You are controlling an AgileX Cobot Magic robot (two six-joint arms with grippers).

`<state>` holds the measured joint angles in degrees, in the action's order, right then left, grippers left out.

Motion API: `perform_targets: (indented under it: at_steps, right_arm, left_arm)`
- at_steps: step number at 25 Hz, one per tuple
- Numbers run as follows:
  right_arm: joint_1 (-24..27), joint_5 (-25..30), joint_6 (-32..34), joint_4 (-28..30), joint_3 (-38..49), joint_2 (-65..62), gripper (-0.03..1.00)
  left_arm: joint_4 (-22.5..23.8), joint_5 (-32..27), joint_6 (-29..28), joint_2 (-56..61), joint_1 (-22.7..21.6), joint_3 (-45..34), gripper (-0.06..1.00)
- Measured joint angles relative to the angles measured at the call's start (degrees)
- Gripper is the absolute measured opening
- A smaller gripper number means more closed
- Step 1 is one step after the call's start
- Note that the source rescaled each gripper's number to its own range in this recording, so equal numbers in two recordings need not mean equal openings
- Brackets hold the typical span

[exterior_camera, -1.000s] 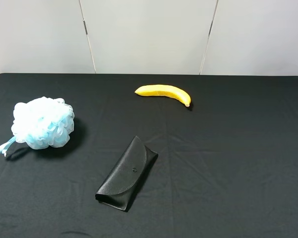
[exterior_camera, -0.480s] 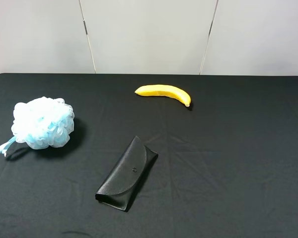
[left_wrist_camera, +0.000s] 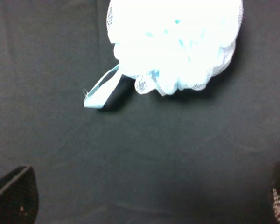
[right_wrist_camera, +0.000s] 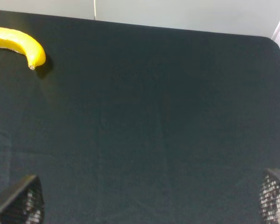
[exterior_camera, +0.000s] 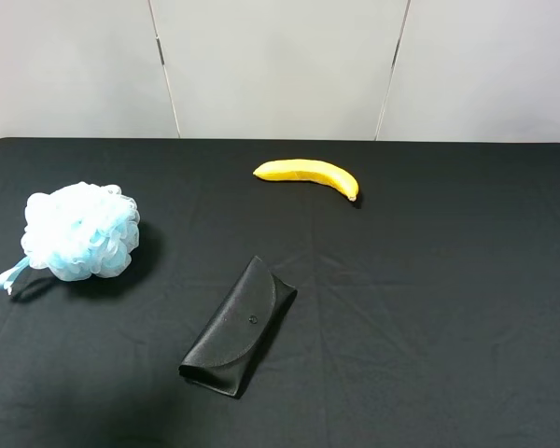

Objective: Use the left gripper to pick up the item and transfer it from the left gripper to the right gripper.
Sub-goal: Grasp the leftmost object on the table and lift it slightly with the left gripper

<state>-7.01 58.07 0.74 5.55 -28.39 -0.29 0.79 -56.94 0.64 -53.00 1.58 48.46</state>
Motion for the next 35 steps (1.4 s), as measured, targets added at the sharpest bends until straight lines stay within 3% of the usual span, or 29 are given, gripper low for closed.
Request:
perform_targets:
  at_steps: [12,23,35]
  right_arm:
    - [0.0,0.0,0.0,0.0,0.0,0.0,1.00]
    - [0.0,0.0,0.0,0.0,0.0,0.0,1.00]
    - [0.0,0.0,0.0,0.0,0.0,0.0,1.00]
  left_arm:
    - [-2.8,9.6,2.5,-22.4,0.3,4.2,1.00]
    - [-3.0,11.1,3.3,-41.6,4.3,12.8,1.00]
    - [-3.0,13.2,3.3,-53.1,5.3,13.8,1.00]
